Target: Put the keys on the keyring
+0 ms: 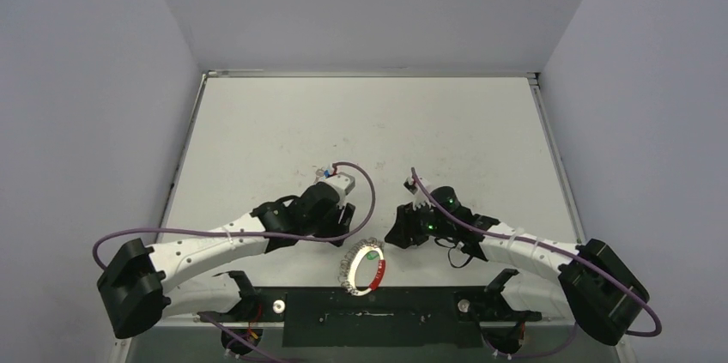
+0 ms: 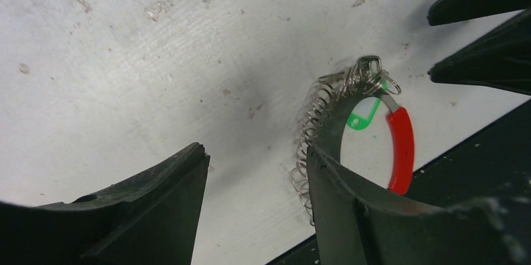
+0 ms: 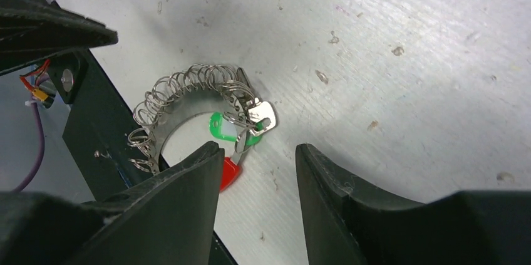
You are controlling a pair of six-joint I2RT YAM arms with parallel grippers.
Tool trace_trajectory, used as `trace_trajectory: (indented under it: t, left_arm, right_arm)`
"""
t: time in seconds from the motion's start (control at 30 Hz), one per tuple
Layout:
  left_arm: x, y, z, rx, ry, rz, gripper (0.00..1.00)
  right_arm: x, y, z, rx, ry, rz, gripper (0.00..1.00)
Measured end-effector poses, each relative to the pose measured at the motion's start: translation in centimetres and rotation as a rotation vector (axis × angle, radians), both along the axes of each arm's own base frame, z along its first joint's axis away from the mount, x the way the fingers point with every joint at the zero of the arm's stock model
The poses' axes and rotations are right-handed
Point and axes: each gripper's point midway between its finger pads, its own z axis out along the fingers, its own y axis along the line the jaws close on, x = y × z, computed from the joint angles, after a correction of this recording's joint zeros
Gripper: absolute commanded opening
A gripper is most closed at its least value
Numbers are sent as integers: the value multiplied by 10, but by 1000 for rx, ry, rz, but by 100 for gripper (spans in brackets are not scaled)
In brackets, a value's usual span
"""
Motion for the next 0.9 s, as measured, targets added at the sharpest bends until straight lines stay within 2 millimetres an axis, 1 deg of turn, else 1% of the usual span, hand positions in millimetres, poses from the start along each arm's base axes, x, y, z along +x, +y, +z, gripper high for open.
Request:
trace_trajectory:
  t: [0.1, 0.2, 0.27, 0.43, 0.53, 0.6, 0.67, 0.77, 0.9]
  left_arm:
    - [-13, 2, -1, -106, 40, 46, 57]
    - [-28, 3, -8, -196, 97, 86, 56]
    - [-38, 6, -19, -236, 145, 119, 55]
    - [-66, 18, -56, -260, 288, 196, 51]
    - [-67, 8, -54, -325, 312, 212, 51]
    - [-68, 2, -55, -347, 329, 215, 48]
    - [-66, -4, -55, -364, 334, 219, 42]
    - [-63, -9, -58, -368, 340, 222, 25]
    - [-60, -12, -63, -331, 349, 224, 3]
  right_arm:
    - [2, 8, -1, -17, 0, 35, 42]
    - [1, 16, -4, -33, 3, 74, 42]
    - [-1, 17, -8, -44, 7, 93, 43]
    - [-5, 21, -10, -37, -5, 138, 49]
    - [-5, 27, -10, -18, -11, 164, 50]
    - [-7, 28, -14, -16, -2, 177, 49]
    - [-7, 30, -18, -17, 7, 188, 43]
    - [-8, 33, -22, -16, 19, 205, 31]
    - [-10, 34, -24, -13, 32, 217, 16]
